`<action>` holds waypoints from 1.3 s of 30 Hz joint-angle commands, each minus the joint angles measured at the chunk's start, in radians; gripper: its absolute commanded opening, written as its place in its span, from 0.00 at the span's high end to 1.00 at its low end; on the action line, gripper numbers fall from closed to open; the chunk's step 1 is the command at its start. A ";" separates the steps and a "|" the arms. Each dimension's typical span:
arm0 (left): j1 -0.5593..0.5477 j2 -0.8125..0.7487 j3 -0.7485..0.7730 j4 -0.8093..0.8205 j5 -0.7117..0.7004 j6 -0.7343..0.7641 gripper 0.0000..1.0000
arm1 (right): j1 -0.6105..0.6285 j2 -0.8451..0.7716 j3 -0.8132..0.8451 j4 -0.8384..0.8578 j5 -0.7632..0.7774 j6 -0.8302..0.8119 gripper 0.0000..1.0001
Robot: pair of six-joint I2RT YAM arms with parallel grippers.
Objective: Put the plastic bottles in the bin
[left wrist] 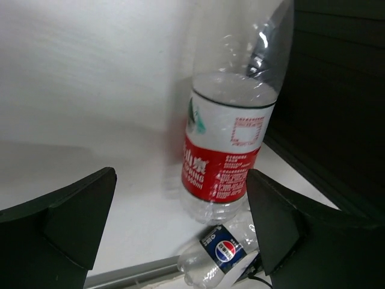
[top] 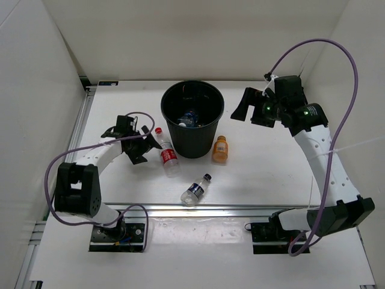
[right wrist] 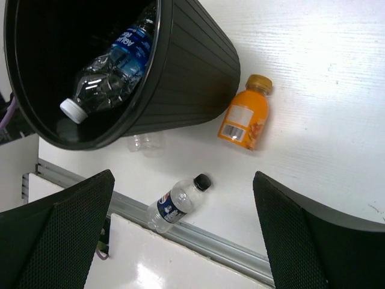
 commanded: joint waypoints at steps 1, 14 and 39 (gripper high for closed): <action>-0.036 0.045 0.057 0.086 0.042 0.009 0.00 | -0.010 -0.051 -0.021 -0.001 -0.015 -0.017 0.00; -0.087 0.242 0.102 0.105 0.063 0.018 0.15 | -0.039 -0.113 -0.041 -0.071 0.017 -0.056 0.00; -0.240 0.232 1.289 -0.423 -0.381 0.124 0.52 | -0.066 -0.048 -0.174 0.039 -0.082 0.047 0.00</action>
